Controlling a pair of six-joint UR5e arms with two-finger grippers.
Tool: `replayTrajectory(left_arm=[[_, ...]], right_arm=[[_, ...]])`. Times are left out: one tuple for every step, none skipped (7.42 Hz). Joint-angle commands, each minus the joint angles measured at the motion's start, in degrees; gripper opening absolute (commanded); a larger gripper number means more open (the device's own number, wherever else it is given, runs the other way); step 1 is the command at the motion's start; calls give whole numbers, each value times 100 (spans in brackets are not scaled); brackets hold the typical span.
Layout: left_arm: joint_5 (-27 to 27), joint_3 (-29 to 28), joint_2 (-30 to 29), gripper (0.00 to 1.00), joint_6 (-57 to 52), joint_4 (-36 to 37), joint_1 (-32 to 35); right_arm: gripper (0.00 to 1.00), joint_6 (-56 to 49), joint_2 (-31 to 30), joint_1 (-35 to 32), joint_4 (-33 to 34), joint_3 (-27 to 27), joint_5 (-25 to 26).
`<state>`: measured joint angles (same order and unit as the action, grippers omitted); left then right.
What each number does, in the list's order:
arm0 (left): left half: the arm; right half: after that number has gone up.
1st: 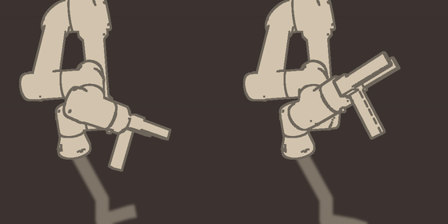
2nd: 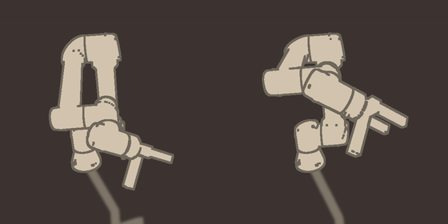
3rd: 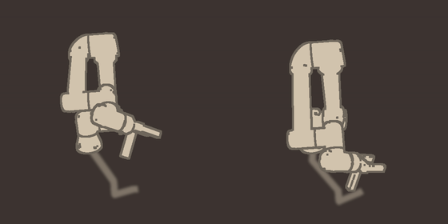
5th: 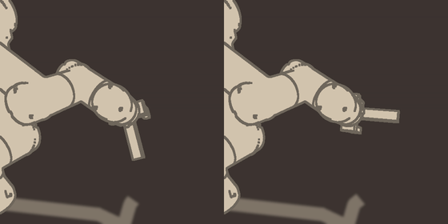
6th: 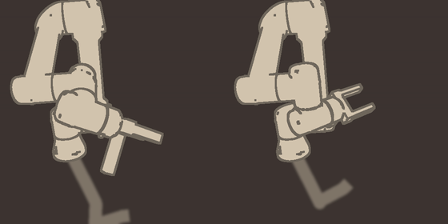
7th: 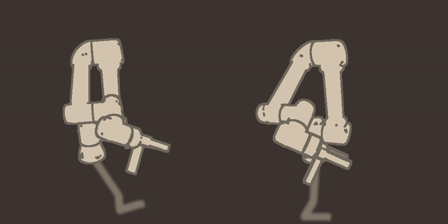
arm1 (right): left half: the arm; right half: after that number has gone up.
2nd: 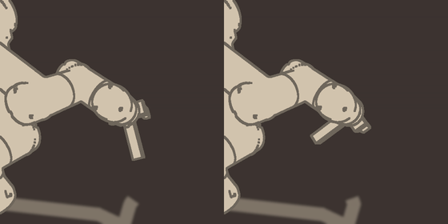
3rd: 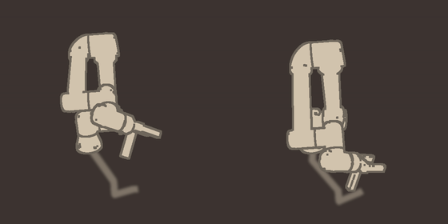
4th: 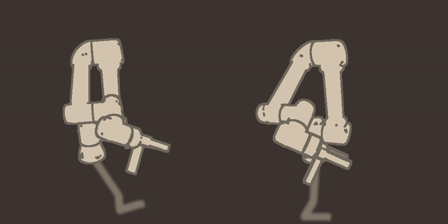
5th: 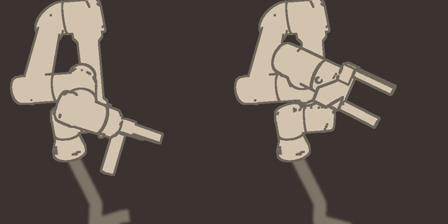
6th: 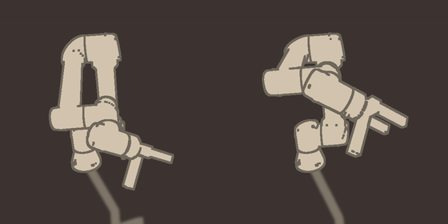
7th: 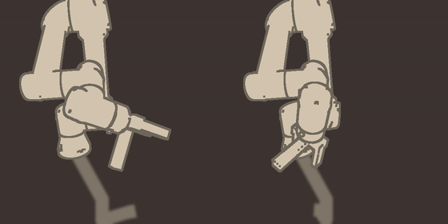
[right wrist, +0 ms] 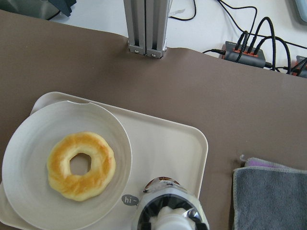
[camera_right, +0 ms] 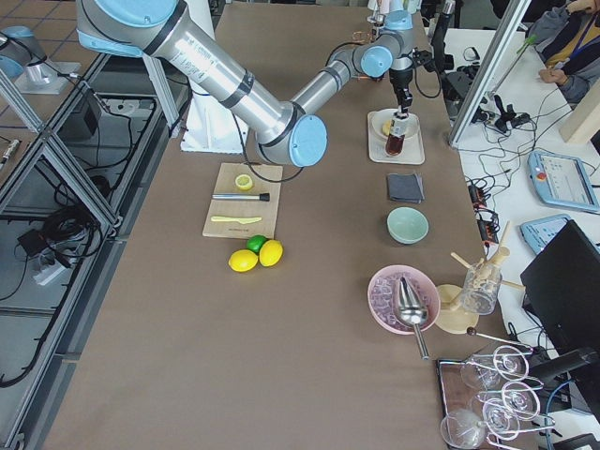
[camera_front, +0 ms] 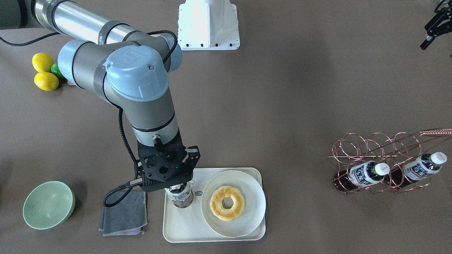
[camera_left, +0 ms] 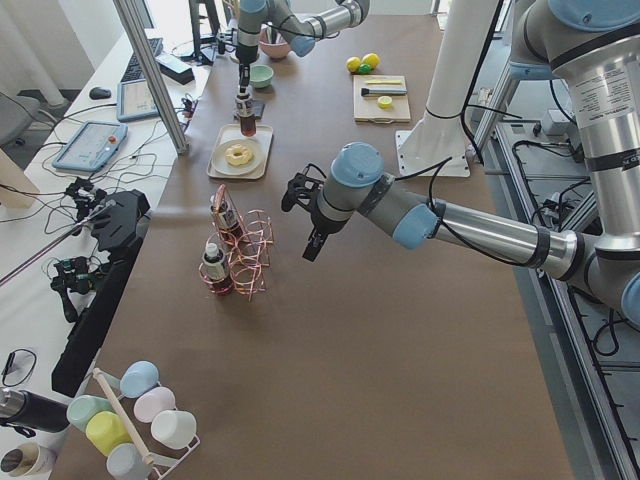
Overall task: Place tea on tray
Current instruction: 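Lower the bottle onto the tray beside the plate and open the right gripper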
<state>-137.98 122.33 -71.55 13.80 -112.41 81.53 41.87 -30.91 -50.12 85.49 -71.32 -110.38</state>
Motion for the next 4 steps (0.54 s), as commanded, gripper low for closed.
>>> replayTrajectory(left_arm=[[-1, -17, -8, 95, -1, 0, -6], [-1, -25, -8, 95, -1, 0, 11], [8, -25, -17, 95, 8, 0, 12], [8, -43, -17, 95, 8, 0, -6]], right_arm=[[0, -65, -20, -24, -24, 57, -2], [0, -74, -47, -15, -41, 57, -2], [0, -39, -90, -7, -146, 49, -2], [0, -12, -126, 28, -217, 48, -2]])
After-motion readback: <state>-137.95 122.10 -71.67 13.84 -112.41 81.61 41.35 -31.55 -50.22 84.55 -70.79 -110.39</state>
